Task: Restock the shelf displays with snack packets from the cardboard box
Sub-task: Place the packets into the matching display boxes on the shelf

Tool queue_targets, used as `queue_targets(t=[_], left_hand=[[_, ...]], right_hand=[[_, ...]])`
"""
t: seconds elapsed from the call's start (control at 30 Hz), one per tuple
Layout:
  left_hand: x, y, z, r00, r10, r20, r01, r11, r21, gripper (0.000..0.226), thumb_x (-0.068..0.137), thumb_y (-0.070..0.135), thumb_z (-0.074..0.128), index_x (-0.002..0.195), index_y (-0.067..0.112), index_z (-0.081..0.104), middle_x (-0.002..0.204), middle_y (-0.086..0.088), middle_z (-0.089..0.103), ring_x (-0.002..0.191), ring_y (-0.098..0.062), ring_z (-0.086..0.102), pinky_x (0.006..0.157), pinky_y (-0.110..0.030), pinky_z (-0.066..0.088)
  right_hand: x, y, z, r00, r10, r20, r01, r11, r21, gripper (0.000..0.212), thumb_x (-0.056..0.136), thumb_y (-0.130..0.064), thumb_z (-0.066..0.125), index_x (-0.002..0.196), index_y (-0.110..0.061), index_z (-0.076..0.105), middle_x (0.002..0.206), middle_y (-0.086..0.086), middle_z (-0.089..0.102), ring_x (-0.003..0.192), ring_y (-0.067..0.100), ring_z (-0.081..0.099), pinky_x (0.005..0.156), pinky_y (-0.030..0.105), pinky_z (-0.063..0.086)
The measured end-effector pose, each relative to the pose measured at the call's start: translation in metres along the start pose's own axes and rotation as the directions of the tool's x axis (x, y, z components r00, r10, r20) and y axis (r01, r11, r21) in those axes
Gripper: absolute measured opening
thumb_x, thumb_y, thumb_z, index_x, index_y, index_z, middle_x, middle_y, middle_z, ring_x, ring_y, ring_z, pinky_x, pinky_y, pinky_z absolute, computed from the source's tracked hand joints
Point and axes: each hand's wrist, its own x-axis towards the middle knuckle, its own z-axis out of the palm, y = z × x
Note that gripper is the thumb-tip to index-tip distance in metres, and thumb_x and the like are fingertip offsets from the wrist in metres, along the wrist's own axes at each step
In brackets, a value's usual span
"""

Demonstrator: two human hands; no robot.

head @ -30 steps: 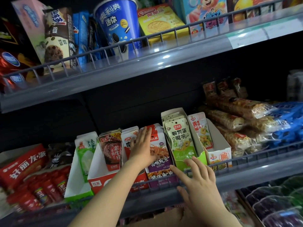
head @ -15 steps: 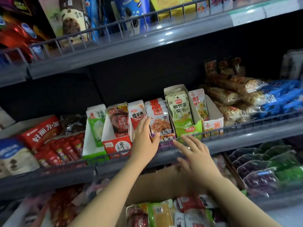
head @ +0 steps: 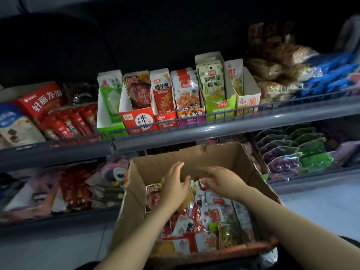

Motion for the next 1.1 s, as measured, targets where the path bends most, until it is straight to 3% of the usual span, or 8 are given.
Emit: queue_targets(t=[0.17,0.43,0.6,0.67,0.77,0.9,1.03,1.1], left_hand=[[-0.002,-0.023,0.026,0.965,-0.131,0.226,0.132,0.991,0.007,0.041,0.095,0.027,0.053,0.134,0.015,0.047,0.139,-0.002,0.047,0.125,-0.018,0.046,0.105,-0.031,0.037],[0.012,-0.049,0.056,0.806,-0.272,0.526,0.301,0.953,0.032,0.031,0.093,0.026,0.057,0.121,0.011,0.059,0.128,-0.004,0.058,0.115,-0.018,0.054,0.091,-0.022,0.041],[0.018,-0.056,0.074,0.787,-0.349,0.509,0.405,0.914,0.001,0.035,0.092,0.021,0.060,0.125,0.010,0.056,0.120,-0.003,0.059,0.111,-0.028,0.058,0.073,-0.020,0.042],[0.022,-0.057,0.078,0.780,-0.378,0.498,0.452,0.891,-0.031,0.033,0.091,0.021,0.062,0.122,0.010,0.059,0.121,-0.002,0.059,0.111,-0.026,0.058,0.081,-0.023,0.043],[0.027,-0.055,0.084,0.777,-0.417,0.473,0.513,0.854,-0.090,0.022,0.087,0.023,0.068,0.106,0.012,0.065,0.124,-0.005,0.060,0.112,-0.022,0.056,0.092,-0.025,0.041],[0.028,-0.049,0.086,0.768,-0.472,0.432,0.592,0.781,-0.200,0.013,0.081,0.021,0.074,0.079,0.015,0.063,0.117,-0.007,0.064,0.108,-0.024,0.058,0.088,-0.025,0.042],[0.027,-0.047,0.068,0.761,-0.487,0.429,0.628,0.718,-0.301,0.013,0.084,0.017,0.071,0.086,0.010,0.060,0.098,-0.010,0.063,0.070,-0.019,0.058,0.055,-0.019,0.046],[0.027,-0.047,0.054,0.771,-0.488,0.410,0.628,0.689,-0.362,0.011,0.085,0.016,0.070,0.084,0.010,0.060,0.092,-0.008,0.062,0.066,-0.013,0.056,0.058,-0.019,0.050]], right_hand=[[0.003,0.020,0.026,0.968,0.094,0.234,-0.083,0.995,-0.057,0.046,0.094,-0.041,0.050,0.138,-0.027,0.047,0.133,0.001,0.056,0.117,0.021,0.054,0.095,0.029,0.042],[0.017,0.048,0.056,0.870,0.144,0.472,-0.105,0.988,-0.110,0.036,0.093,-0.037,0.052,0.126,-0.021,0.058,0.127,0.001,0.060,0.114,0.021,0.055,0.090,0.023,0.040],[0.029,0.057,0.058,0.866,0.173,0.469,-0.152,0.985,-0.083,0.042,0.093,-0.030,0.054,0.133,-0.017,0.052,0.136,0.001,0.054,0.122,0.020,0.050,0.097,0.022,0.036],[0.031,0.060,0.058,0.863,0.188,0.470,-0.172,0.982,-0.077,0.043,0.093,-0.031,0.055,0.134,-0.018,0.051,0.138,0.001,0.052,0.124,0.019,0.049,0.102,0.024,0.036],[0.032,0.062,0.057,0.864,0.216,0.454,-0.228,0.973,-0.028,0.042,0.093,-0.030,0.056,0.134,-0.019,0.051,0.138,0.001,0.052,0.124,0.019,0.049,0.103,0.025,0.037],[0.034,0.060,0.056,0.868,0.221,0.444,-0.248,0.969,0.002,0.043,0.094,-0.030,0.055,0.135,-0.019,0.050,0.136,0.003,0.054,0.122,0.019,0.050,0.099,0.025,0.038],[0.035,0.052,0.049,0.902,0.230,0.365,-0.267,0.962,0.053,0.036,0.093,-0.032,0.055,0.128,-0.020,0.057,0.131,0.001,0.057,0.118,0.020,0.053,0.092,0.023,0.040],[0.035,0.048,0.046,0.918,0.220,0.330,-0.270,0.956,0.114,0.033,0.093,-0.034,0.056,0.123,-0.022,0.061,0.121,-0.001,0.062,0.112,0.019,0.057,0.087,0.022,0.041]])
